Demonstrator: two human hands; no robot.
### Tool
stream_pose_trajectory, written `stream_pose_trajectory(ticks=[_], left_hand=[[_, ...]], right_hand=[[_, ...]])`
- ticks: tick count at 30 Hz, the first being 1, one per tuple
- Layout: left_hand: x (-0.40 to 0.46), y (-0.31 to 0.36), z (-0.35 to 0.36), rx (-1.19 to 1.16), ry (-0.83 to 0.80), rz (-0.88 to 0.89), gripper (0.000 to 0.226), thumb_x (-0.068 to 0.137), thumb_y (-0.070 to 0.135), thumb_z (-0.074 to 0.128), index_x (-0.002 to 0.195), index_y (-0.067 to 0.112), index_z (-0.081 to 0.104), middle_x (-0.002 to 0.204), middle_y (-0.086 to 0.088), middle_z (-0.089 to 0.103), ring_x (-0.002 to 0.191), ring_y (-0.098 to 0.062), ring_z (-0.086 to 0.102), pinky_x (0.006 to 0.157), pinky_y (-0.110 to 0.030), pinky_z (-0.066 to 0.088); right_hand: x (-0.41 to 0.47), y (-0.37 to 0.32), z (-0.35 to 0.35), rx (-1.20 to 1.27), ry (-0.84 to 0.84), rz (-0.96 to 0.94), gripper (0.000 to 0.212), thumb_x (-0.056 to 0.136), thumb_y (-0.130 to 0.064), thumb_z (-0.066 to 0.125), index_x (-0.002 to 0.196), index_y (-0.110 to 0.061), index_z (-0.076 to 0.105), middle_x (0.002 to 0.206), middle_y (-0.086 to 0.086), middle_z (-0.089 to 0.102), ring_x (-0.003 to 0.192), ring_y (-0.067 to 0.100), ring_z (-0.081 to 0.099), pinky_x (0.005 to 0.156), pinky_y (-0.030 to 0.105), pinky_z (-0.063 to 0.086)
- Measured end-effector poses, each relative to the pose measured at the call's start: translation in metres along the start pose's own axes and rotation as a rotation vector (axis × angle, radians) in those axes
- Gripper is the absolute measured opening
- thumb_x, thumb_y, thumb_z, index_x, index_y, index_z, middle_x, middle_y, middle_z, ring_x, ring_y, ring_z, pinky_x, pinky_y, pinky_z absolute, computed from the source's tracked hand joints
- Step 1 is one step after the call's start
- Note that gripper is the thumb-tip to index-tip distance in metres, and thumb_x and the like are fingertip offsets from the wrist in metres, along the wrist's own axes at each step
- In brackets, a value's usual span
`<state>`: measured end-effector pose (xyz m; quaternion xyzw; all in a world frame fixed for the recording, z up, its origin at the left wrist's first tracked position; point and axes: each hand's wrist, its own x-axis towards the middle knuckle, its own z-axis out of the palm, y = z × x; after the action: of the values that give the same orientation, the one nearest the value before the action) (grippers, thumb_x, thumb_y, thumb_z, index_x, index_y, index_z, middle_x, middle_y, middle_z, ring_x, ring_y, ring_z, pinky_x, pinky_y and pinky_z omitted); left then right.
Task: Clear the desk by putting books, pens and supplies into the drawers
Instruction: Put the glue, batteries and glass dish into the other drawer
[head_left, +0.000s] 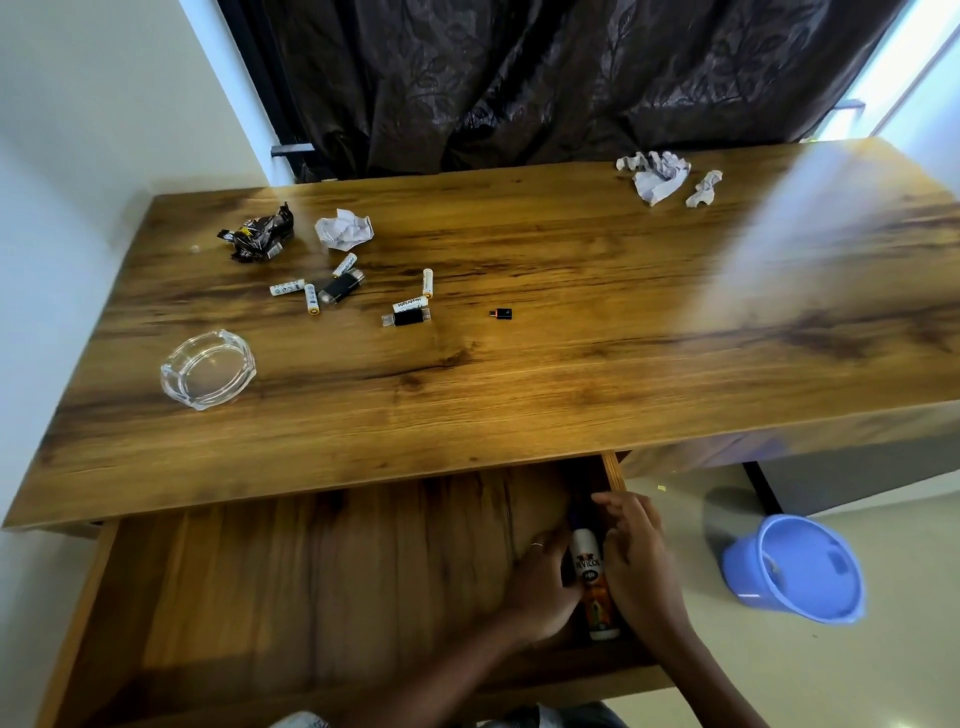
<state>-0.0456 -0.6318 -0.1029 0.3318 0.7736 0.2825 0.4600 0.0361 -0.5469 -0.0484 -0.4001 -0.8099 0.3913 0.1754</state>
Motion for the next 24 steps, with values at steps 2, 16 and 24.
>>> stream_pose_trajectory(ticks=[2,16,24], left_hand=[[0.001,-0.002,-0.001,0.058,0.017,0.011,0.068,0.092,0.040,0.053,0.149,0.034,0.016,0.152,0.001,0.025,0.136,-0.019,0.033,0.109,-0.035,0.037],[-0.033,-0.005,-0.073,-0.085,0.463,0.263,0.032,0.090,0.018,0.050,0.105,0.043,0.061,0.099,0.019,0.064,0.086,0.009,0.058,0.069,-0.008,0.043],[-0.015,-0.013,-0.162,-0.052,0.879,0.299,0.025,0.089,0.034,0.040,0.101,0.035,0.062,0.095,0.019,0.065,0.086,0.004,0.058,0.073,-0.016,0.047]], right_hand=[[0.002,-0.002,0.003,-0.011,-0.010,-0.012,0.044,0.084,0.012,0.047,0.117,-0.016,0.056,0.113,-0.009,0.044,0.103,0.010,0.052,0.072,0.013,0.043],[0.045,-0.040,0.024,-0.018,-0.028,-0.177,0.033,0.079,0.012,0.057,0.096,-0.015,0.066,0.094,-0.012,0.054,0.092,0.012,0.053,0.074,0.009,0.038],[0.143,-0.113,0.054,0.025,-0.089,-0.395,0.020,0.090,-0.016,0.050,0.104,-0.014,0.064,0.104,-0.001,0.057,0.102,0.017,0.053,0.082,0.030,0.044]])
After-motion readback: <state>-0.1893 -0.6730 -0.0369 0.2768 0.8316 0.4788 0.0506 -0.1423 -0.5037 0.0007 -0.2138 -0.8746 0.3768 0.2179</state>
